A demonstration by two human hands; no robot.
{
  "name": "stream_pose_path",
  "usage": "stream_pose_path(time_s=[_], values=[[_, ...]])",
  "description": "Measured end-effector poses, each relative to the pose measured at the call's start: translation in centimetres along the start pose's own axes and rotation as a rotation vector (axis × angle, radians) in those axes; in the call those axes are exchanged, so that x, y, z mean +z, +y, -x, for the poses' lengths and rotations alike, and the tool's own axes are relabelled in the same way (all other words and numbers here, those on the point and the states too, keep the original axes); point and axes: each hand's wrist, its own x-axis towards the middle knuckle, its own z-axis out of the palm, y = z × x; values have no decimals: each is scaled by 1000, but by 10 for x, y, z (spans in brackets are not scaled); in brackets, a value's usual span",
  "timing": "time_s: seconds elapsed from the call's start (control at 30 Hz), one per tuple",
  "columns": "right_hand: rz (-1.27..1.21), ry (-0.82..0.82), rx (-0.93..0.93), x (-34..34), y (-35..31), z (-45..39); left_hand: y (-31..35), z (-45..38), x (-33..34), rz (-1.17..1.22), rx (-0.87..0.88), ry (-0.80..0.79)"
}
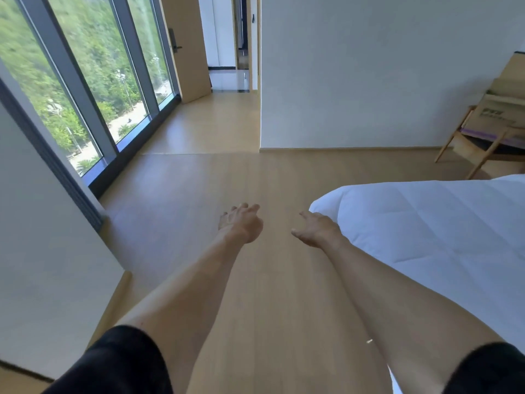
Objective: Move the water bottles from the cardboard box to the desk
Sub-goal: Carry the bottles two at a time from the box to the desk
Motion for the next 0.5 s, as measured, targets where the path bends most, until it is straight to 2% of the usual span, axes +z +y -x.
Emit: stream_pose_path(time_s=[0.23, 0.5], values=[[-10, -4, -18, -16, -6, -105, 7, -115, 0, 3, -22, -14], [17, 7, 42, -39, -10, -238, 2, -272, -6, 14, 31, -26]])
